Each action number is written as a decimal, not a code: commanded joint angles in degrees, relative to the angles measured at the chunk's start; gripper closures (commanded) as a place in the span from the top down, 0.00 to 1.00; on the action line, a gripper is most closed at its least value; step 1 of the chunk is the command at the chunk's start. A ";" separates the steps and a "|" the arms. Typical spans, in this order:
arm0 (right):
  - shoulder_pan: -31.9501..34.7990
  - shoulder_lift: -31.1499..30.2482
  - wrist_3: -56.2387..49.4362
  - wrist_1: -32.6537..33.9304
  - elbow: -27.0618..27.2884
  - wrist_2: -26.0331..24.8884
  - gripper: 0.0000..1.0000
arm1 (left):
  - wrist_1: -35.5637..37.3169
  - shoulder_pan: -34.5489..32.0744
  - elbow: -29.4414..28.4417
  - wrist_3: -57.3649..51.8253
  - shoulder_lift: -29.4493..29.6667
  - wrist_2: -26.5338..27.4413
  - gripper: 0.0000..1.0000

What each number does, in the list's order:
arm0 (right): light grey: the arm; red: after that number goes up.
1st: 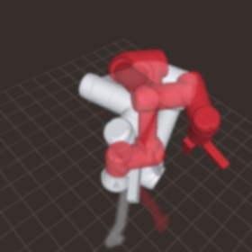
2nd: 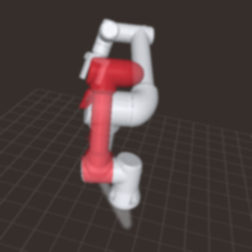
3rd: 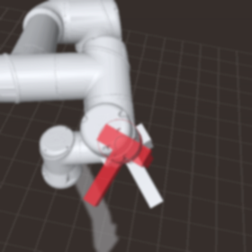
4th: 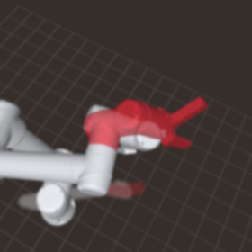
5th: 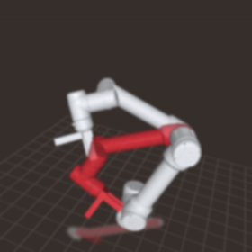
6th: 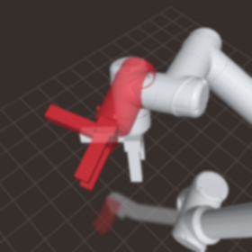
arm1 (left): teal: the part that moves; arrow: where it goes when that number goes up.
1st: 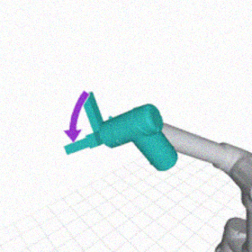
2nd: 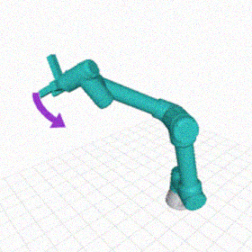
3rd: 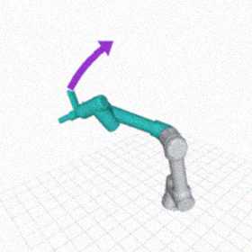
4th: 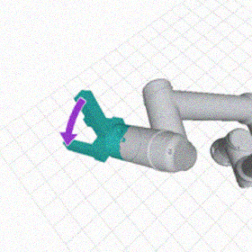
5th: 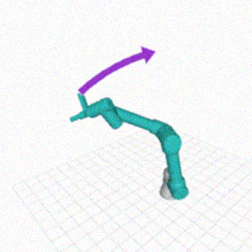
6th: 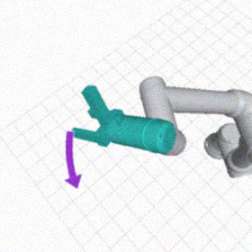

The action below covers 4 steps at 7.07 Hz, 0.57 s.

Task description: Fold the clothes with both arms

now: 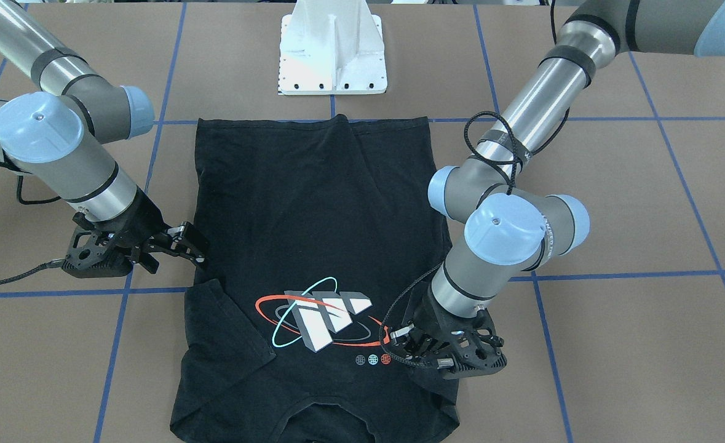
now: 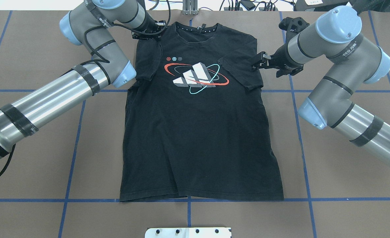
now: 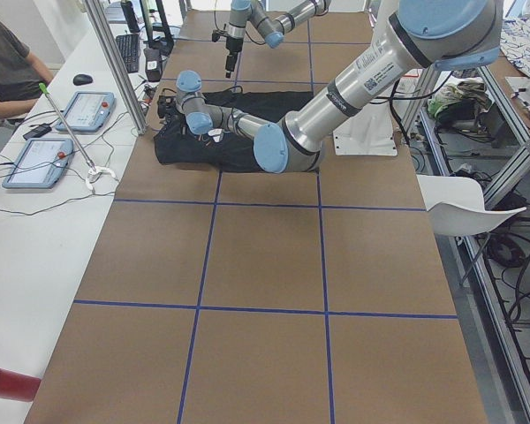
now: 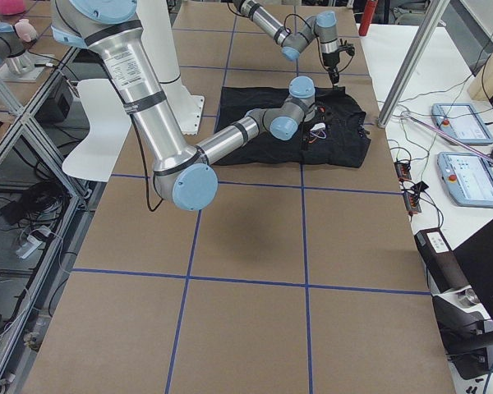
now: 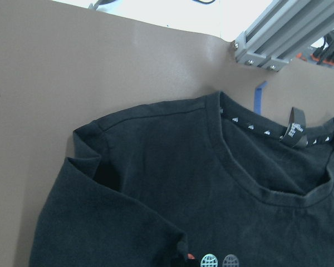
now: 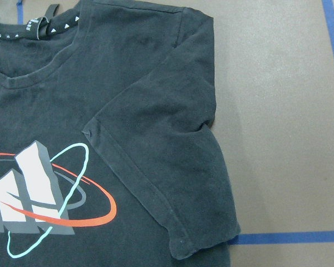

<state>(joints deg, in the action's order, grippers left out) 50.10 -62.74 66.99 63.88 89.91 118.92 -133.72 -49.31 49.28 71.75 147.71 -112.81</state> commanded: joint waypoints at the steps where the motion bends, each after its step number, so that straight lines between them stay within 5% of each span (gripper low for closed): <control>1: 0.00 -0.01 0.07 0.02 0.00 0.00 1.00 | -0.32 1.49 -0.85 1.20 0.48 4.59 0.00; 2: 0.00 -0.01 -0.02 -0.07 0.00 0.00 1.00 | -0.40 1.76 -0.85 1.20 0.74 4.70 0.00; 3: 0.00 -0.01 -0.02 -0.07 0.00 0.00 1.00 | -0.40 1.76 -0.85 1.20 0.65 4.70 0.27; 4: 0.08 -0.01 -0.02 -0.07 0.09 0.00 1.00 | -0.40 1.76 -0.16 1.29 0.83 4.53 0.98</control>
<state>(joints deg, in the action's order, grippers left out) 50.11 -62.75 66.98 63.82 89.94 118.92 -134.10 -47.61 48.63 72.95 148.40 -108.28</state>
